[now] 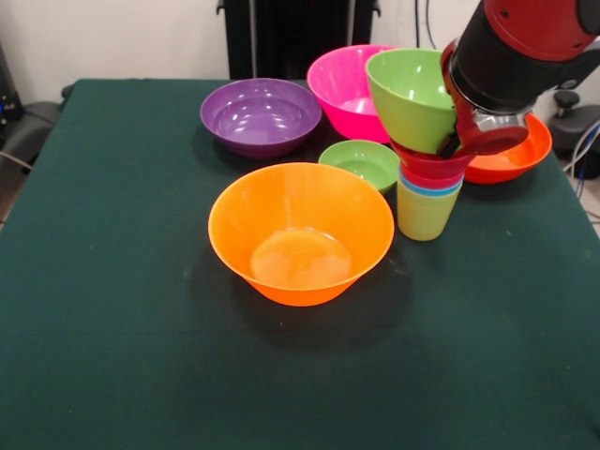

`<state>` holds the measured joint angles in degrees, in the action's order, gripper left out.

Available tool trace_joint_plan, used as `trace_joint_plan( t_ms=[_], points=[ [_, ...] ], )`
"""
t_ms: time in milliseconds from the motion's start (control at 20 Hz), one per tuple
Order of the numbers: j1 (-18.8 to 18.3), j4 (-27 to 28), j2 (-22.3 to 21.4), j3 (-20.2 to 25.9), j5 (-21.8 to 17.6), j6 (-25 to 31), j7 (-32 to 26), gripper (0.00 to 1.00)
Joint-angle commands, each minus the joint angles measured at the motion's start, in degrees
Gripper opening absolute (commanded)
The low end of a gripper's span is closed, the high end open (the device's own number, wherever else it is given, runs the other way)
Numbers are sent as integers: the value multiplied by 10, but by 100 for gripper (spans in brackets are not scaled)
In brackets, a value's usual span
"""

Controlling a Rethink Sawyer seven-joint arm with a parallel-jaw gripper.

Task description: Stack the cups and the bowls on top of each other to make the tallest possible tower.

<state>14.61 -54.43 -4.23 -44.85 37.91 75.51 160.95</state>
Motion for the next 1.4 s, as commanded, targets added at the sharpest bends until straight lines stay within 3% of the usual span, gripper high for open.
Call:
trace_joint_plan(
  t_ms=[50, 1400],
  points=[
    [1, -41, -7, 70, -24, -55, 47, 0],
    [-6, -22, 2, 73, -15, -51, 63, 0]
  ],
)
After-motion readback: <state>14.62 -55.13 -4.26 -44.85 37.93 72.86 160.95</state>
